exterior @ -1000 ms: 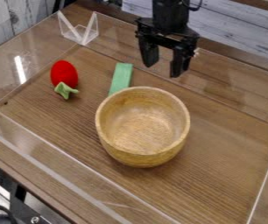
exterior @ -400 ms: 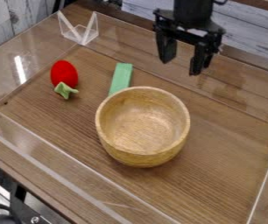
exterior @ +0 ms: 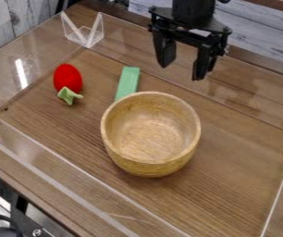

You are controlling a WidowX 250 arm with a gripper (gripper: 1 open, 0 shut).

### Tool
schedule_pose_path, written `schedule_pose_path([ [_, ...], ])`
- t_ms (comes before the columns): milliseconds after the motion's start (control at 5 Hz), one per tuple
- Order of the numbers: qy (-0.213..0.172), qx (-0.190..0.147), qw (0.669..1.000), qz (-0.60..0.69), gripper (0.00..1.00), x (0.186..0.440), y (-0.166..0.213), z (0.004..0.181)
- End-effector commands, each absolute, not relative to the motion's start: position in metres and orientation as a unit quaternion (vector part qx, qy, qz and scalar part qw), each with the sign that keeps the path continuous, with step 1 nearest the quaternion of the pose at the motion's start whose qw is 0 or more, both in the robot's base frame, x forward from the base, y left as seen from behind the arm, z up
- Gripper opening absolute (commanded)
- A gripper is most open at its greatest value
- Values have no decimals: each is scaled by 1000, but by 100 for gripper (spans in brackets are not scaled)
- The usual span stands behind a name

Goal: Move the red object to the left side of the table

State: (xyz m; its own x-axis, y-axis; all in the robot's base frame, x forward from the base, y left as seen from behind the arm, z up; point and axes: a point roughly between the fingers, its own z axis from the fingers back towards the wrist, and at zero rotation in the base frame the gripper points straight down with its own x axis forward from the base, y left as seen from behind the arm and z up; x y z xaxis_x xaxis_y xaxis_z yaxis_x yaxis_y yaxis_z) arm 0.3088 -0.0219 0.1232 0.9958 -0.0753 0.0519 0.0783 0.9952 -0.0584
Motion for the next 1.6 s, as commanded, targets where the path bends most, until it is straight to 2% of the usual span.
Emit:
schedule_pose_path([
  [0,-65,-28,997,-30,100,317,-20,149],
  [400,-64,-26,998,7,100,327,-17,144],
  [800,-48,-32,998,-31,100,321,0,124],
  [1400,-53,-36,996,-62,100,332,-15,126],
])
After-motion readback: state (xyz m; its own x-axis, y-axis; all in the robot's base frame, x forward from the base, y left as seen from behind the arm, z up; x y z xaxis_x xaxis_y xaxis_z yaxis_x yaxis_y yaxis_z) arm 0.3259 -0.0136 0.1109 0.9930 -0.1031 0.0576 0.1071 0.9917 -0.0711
